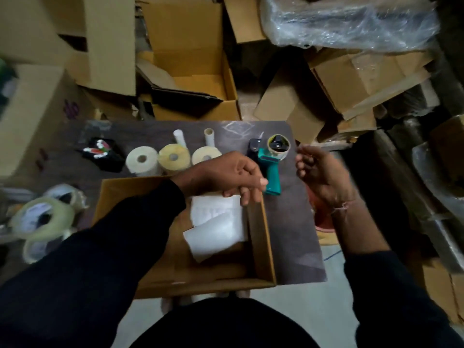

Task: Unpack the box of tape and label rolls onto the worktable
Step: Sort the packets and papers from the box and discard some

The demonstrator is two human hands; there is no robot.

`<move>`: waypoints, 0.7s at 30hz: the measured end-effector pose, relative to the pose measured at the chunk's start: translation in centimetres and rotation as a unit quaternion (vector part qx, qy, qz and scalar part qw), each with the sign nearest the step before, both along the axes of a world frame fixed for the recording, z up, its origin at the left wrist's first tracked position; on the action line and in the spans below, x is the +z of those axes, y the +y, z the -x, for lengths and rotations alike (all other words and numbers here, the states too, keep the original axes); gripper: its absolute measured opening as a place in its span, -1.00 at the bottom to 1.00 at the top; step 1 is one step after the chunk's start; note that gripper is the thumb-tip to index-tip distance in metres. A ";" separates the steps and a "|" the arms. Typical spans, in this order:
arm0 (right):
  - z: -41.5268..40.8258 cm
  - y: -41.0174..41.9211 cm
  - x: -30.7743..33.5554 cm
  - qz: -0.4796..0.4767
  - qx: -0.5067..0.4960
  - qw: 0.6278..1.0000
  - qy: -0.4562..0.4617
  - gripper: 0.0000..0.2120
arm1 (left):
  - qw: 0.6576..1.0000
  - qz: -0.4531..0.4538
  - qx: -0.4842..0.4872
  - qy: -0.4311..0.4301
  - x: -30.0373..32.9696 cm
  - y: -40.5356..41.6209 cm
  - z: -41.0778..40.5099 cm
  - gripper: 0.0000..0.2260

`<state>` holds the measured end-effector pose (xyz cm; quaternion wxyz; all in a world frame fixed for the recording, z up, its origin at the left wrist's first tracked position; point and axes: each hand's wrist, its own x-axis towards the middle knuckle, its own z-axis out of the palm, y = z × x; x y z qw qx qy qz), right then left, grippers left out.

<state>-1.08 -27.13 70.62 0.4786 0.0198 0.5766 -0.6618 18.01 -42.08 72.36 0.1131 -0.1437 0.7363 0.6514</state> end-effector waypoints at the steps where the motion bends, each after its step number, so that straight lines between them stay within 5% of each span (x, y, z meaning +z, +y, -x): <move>1: -1.5 -0.4 1.1 0.006 0.034 0.999 0.035 -0.87 | 0.999 0.006 -0.038 -0.029 -0.1 -0.9 -1.4 -0.75; 4: -6.7 -1.8 3.9 0.014 0.170 0.974 0.146 -0.81 | 0.985 0.049 -0.111 -0.124 -1.9 -3.2 -5.7 -0.73; 7: -11.8 -3.3 3.5 -0.072 0.329 0.905 0.261 -0.83 | 0.966 0.101 -0.098 -0.219 -5.8 -4.5 -9.2 -0.73; 10: -16.0 -4.9 -0.6 -0.221 0.495 0.781 0.310 -0.96 | 0.938 0.193 -0.107 -0.267 -9.3 -4.9 -11.4 -0.72; 13: -17.8 -6.2 -6.4 -0.364 0.531 0.626 0.440 -0.53 | 0.918 0.266 -0.107 -0.274 -11.3 -4.4 -12.2 -0.63; 16: -18.9 -6.3 -9.9 -0.444 0.487 0.624 0.420 -0.26 | 0.905 0.307 -0.116 -0.271 -12.5 -3.9 -12.5 -0.56; 18: -19.4 -6.5 -10.7 -0.475 0.430 0.672 0.371 -0.46 | 0.909 0.286 -0.115 -0.279 -13.5 -4.0 -12.7 -0.55; 21: -19.6 -6.8 -11.0 -0.485 0.419 0.664 0.386 -0.55 | 0.917 0.225 -0.109 -0.310 -14.0 -4.2 -13.0 -0.64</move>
